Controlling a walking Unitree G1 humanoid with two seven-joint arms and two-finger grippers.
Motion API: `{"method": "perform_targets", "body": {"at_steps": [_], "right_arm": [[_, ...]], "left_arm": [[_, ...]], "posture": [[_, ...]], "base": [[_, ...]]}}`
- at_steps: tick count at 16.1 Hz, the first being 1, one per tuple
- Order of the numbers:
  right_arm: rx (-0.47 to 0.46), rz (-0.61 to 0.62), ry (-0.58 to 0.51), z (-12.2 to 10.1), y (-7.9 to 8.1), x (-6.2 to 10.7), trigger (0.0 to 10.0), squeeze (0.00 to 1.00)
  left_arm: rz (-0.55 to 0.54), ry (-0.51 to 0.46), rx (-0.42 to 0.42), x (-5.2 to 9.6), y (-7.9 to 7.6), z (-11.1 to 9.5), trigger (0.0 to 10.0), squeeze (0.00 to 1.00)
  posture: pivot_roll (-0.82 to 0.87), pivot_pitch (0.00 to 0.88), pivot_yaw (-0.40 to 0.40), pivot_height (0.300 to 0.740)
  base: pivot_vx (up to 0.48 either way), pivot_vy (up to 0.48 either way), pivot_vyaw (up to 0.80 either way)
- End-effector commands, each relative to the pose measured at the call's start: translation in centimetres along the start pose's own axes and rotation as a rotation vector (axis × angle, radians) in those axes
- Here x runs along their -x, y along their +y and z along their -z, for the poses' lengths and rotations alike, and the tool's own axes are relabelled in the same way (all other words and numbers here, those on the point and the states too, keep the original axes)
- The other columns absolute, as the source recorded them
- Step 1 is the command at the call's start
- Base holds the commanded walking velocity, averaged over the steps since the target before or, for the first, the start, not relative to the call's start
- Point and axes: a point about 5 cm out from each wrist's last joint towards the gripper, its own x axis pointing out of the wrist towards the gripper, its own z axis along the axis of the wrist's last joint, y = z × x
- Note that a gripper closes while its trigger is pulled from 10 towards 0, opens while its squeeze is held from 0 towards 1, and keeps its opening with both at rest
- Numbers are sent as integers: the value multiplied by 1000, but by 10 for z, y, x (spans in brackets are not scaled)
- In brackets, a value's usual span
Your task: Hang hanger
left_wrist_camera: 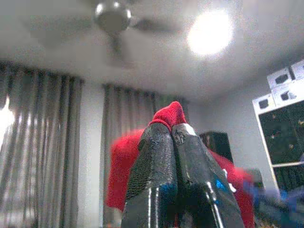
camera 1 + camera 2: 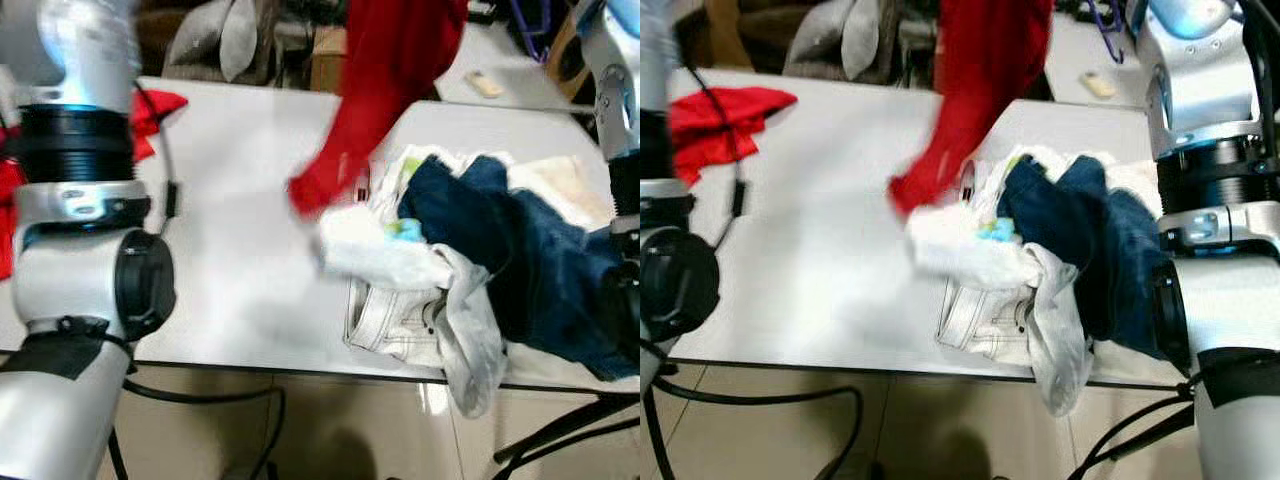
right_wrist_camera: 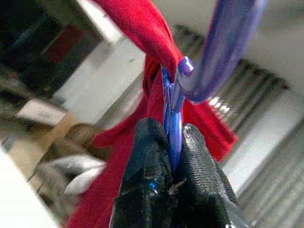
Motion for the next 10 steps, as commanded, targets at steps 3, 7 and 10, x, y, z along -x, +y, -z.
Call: {"method": "perform_targets", "body": {"at_steps": [3, 7, 10], "right_arm": [[-25, -272, 119, 49, 48, 25, 10000, 0], [-195, -636, 236, 70, 99, 99, 10000, 0], [-234, -709, 280, 56, 93, 135, 10000, 0]], "left_arm": [[19, 177, 31, 17, -20, 45, 10000, 0], [86, 551, 27, 56, -72, 140, 10000, 0], [-22, 690, -40, 71, -62, 178, 10000, 0]], "posture": [[27, 0, -36, 740], [22, 0, -17, 740], [2, 0, 6, 740]], "base": [[0, 0, 0], [0, 0, 0], [0, 0, 0]]}}
